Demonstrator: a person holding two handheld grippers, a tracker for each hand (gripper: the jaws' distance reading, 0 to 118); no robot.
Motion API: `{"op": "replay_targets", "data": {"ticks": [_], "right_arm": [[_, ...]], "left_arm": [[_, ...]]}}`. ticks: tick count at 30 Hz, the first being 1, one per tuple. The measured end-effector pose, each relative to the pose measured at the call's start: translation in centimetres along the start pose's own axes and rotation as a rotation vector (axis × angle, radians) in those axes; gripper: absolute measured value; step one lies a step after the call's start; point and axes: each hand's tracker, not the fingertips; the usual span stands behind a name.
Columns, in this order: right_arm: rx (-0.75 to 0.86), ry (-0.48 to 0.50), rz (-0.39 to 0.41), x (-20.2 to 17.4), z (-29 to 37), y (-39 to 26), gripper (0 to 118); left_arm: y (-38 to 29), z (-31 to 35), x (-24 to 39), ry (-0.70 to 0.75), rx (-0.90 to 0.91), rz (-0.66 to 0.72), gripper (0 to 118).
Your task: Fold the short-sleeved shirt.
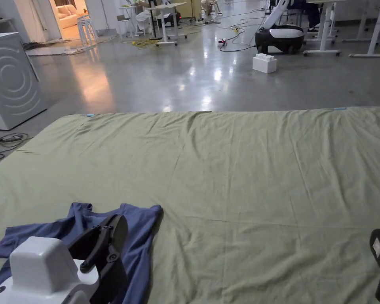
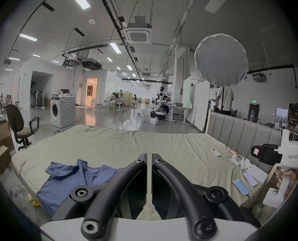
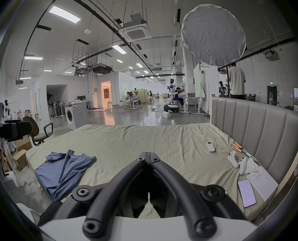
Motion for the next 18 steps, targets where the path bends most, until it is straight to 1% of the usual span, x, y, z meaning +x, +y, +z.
{"op": "replay_targets", "data": {"ticks": [5, 8, 9, 10, 11, 12, 14, 16, 18], "right_arm": [[-0.014, 0.019, -0.004, 0.3, 0.1, -0.5, 1], [-0.037, 0.021, -0.021, 0.5, -0.2, -1.3, 1], [-0.050, 0.024, -0.031, 0.7, -0.3, -1.8, 1], [-0.067, 0.027, -0.041, 0.8, -0.5, -2.2, 1], [-0.083, 0.029, -0.051, 0.8, -0.7, -2.6, 1], [-0.097, 0.030, -0.059, 0.9, -0.9, -3.0, 1], [-0.128, 0.033, -0.070, 0.9, -1.3, -3.7, 1], [-0.162, 0.031, -0.079, 1.0, -1.8, -4.4, 1], [-0.206, 0.041, -0.085, 1.1, -2.2, -5.0, 1]], "left_arm": [[-0.1, 0.1, -2.4, 0.067, -0.027, 0.001, 4], [-0.1, -0.3, -4.7, 0.099, -0.074, -0.002, 5], [-0.2, -0.6, -5.5, 0.123, -0.108, -0.007, 10], [-0.5, -0.8, -6.1, 0.163, -0.115, -0.013, 21], [-0.7, -1.3, -7.0, 0.198, -0.113, -0.012, 43], [-1.0, -2.1, -8.3, 0.215, -0.130, -0.011, 62], [-2.2, -4.3, -10.8, 0.186, -0.254, 0.064, 95], [-4.1, -6.8, -13.2, 0.189, -0.318, 0.111, 97], [-6.3, -10.2, -15.4, 0.236, -0.379, 0.103, 97]]}}
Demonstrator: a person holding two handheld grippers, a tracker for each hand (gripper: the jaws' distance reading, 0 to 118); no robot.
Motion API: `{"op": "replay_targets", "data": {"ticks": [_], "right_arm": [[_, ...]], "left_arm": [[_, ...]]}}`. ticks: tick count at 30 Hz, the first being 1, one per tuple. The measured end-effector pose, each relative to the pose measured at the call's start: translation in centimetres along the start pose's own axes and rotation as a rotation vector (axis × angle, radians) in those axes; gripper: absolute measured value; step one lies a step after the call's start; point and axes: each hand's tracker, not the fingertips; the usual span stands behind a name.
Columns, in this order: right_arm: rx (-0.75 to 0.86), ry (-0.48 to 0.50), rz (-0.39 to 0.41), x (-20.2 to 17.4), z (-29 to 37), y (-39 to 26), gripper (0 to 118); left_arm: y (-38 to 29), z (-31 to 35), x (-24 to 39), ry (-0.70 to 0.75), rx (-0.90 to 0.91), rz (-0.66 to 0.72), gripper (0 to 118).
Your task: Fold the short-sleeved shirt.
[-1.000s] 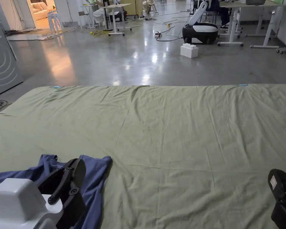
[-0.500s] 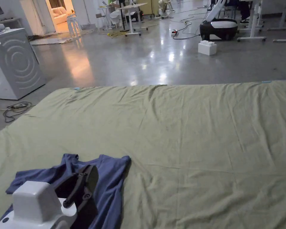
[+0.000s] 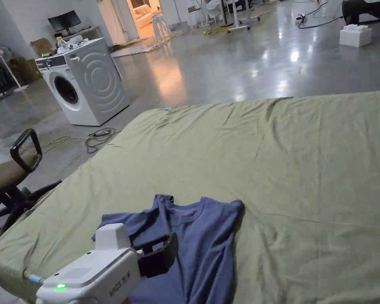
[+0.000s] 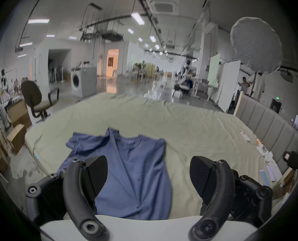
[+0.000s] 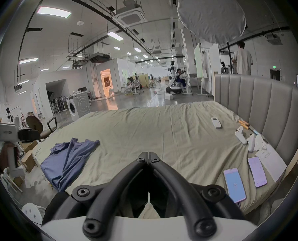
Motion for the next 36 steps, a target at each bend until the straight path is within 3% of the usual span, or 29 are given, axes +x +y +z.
{"op": "replay_targets", "data": {"ticks": [7, 11, 13, 15, 19, 21, 22, 25, 27, 31, 36], "right_arm": [[-0.138, -0.048, -0.071, 0.9, -1.3, -2.4, 1], [-0.233, -0.087, 0.011, 1.3, -1.3, -3.3, 1], [-0.262, -0.113, 0.070, 1.6, -1.1, -3.3, 1], [-0.267, -0.128, 0.062, 2.2, -1.0, -3.4, 1], [-0.285, -0.139, -0.002, 3.0, -1.1, -3.8, 1], [-0.296, -0.132, -0.017, 3.1, -1.2, -4.0, 1], [-0.296, -0.132, -0.014, 3.0, -1.2, -3.9, 1], [-0.287, -0.107, 0.022, 2.4, -0.2, -3.7, 1], [-0.264, -0.075, 0.036, 2.3, 0.7, -4.1, 1], [-0.272, -0.037, 0.017, 2.5, 1.8, -4.8, 1], [-0.256, -0.050, -0.019, 3.4, 3.8, -5.3, 1]], "left_arm": [[-2.3, -14.4, -2.7, 0.089, -0.197, 0.075, 98], [-4.1, -19.9, -3.6, 0.134, -0.307, 0.141, 98], [-4.9, -21.5, -3.5, 0.131, -0.328, 0.092, 96], [-5.4, -22.8, -3.4, 0.188, -0.381, 0.047, 94], [-4.9, -22.4, -3.1, 0.173, -0.349, -0.004, 58], [-5.1, -22.1, -3.1, 0.188, -0.351, -0.051, 16], [-5.3, -22.1, -3.3, 0.181, -0.355, -0.041, 8], [-3.9, -21.4, -4.6, 0.153, -0.365, 0.155, 5], [-1.8, -19.5, -5.7, 0.081, -0.254, 0.288, 3], [3.0, -15.3, -5.8, 0.003, -0.123, 0.239, 3], [8.5, -12.5, -0.2, -0.164, 0.002, 0.158, 3]]}}
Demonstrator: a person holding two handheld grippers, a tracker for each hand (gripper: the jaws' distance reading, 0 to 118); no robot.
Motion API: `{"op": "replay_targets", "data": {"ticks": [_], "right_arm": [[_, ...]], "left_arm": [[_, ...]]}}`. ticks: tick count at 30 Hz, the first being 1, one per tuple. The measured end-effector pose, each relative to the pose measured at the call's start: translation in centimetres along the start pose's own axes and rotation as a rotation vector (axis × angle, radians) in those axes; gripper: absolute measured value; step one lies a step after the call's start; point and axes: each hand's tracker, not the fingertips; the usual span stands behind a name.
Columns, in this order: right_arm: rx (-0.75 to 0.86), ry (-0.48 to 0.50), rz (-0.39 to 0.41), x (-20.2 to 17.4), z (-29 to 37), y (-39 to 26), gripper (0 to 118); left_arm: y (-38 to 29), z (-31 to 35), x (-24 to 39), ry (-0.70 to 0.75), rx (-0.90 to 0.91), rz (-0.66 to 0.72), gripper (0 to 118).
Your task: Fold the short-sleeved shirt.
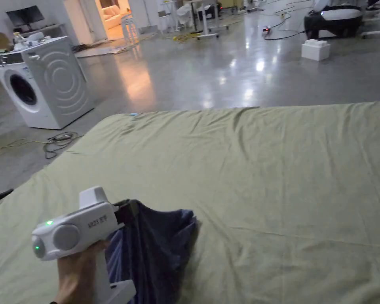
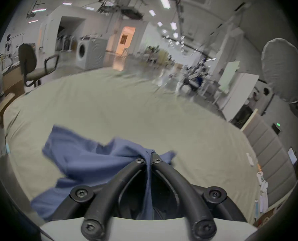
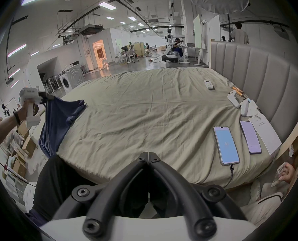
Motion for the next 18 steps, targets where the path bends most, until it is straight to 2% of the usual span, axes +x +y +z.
{"op": "replay_targets", "data": {"ticks": [3, 6, 7, 11, 16, 17, 18], "right_arm": [[0.022, -0.024, -0.045, 0.9, 1.2, -0.5, 1], [0.031, -0.058, -0.075, 1.8, 2.3, -1.1, 1], [0.036, -0.068, -0.083, 2.1, 2.5, -1.3, 1], [0.076, -0.114, -0.130, 3.1, 3.7, -2.3, 1], [0.063, -0.127, -0.169, 4.1, 4.5, -3.2, 1], [0.050, -0.123, -0.171, 4.3, 4.4, -3.4, 1], [0.039, -0.116, -0.174, 4.4, 4.2, -3.7, 1]], "left_arm": [[0.8, -1.2, 7.2, -0.127, 0.003, -0.121, 3], [-1.4, -3.5, 15.0, -0.248, -0.038, -0.199, 3], [-3.3, -4.3, 17.0, -0.295, -0.078, -0.185, 3], [-12.6, -5.6, 26.3, -0.492, -0.273, -0.270, 3], [-23.4, -2.3, 34.0, -0.757, -0.453, -0.391, 3], [-25.4, -1.3, 35.4, -0.835, -0.512, -0.479, 3], [-27.3, -0.1, 36.7, -0.837, -0.512, -0.562, 3]]}}
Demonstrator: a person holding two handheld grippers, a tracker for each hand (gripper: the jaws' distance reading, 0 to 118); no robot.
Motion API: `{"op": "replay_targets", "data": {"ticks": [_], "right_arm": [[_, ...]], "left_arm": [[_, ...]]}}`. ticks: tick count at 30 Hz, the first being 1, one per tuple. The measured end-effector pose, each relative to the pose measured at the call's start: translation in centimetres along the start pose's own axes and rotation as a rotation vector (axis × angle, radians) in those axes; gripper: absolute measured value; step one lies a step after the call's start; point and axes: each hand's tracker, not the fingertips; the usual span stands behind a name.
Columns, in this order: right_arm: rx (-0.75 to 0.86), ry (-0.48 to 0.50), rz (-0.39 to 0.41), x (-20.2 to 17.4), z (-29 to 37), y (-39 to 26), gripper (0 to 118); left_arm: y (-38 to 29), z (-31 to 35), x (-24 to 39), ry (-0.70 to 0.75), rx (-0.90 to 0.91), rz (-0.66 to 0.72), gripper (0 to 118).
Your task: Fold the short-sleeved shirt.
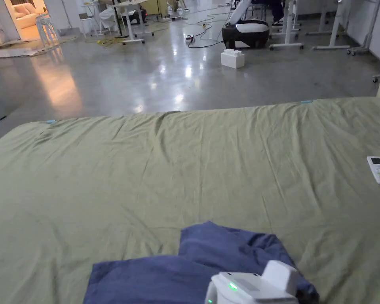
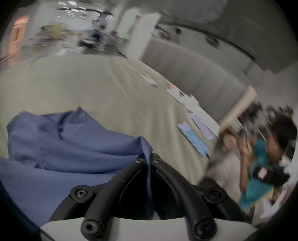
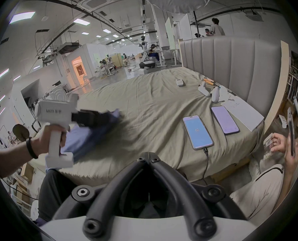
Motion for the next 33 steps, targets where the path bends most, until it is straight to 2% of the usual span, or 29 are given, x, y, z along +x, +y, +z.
{"op": "replay_targets", "data": {"ticks": [2, 4, 6, 7, 10, 11, 13, 15, 19, 24, 26, 28, 30, 31, 33], "right_arm": [[-0.017, 0.006, -0.002, -0.3, -0.4, -0.1, 1], [-0.026, 0.004, 0.002, -0.6, -0.6, -0.2, 1], [-0.026, 0.018, 0.003, -1.1, -0.7, -0.1, 1], [-0.026, 0.028, 0.000, -1.2, -0.8, -0.1, 1], [-0.020, 0.059, 0.004, -1.8, -1.5, 0.1, 1], [-0.018, 0.065, 0.009, -2.1, -1.8, 0.3, 1], [0.004, 0.090, 0.018, -2.7, -2.5, 1.2, 1], [0.060, 0.122, 0.049, -3.7, -3.4, 2.7, 1], [0.215, 0.083, 0.128, -6.3, -3.8, 6.0, 1], [0.359, 0.127, 0.167, -8.3, -2.2, 8.9, 1], [0.373, 0.131, 0.166, -8.5, -1.5, 9.3, 1], [0.389, 0.142, 0.169, -8.7, -0.8, 9.8, 1], [0.397, 0.154, 0.194, -8.8, -0.2, 10.0, 1], [0.392, 0.153, 0.211, -8.9, 0.1, 10.1, 1], [0.404, 0.136, 0.232, -9.0, 0.8, 10.1, 1]], "left_arm": [[-1.4, -1.7, 3.0, -0.035, -0.068, -0.093, 3], [-2.8, -2.8, 4.6, -0.073, -0.090, -0.100, 3], [-3.4, -3.2, 5.0, -0.032, -0.093, -0.115, 4], [-3.5, -3.2, 4.7, 0.014, -0.109, -0.131, 10], [-3.0, -1.1, 3.5, 0.000, -0.081, -0.097, 75], [-2.8, 0.4, 3.1, 0.013, -0.026, -0.086, 83], [-1.9, 4.3, 2.3, 0.050, 0.055, -0.086, 83], [-0.9, 8.9, 2.2, 0.182, 0.143, -0.135, 83], [0.6, 18.8, 2.4, 0.409, 0.349, -0.199, 83], [-1.3, 29.2, 3.5, 0.712, 0.515, -0.141, 83], [-2.7, 31.7, 4.4, 0.809, 0.577, -0.155, 82], [-3.9, 33.5, 5.4, 0.931, 0.631, -0.111, 78], [-5.2, 35.1, 6.2, 0.941, 0.660, -0.099, 62], [-5.6, 35.4, 6.6, 0.962, 0.674, -0.085, 50], [-6.6, 36.1, 7.5, 0.968, 0.677, -0.041, 14]]}}
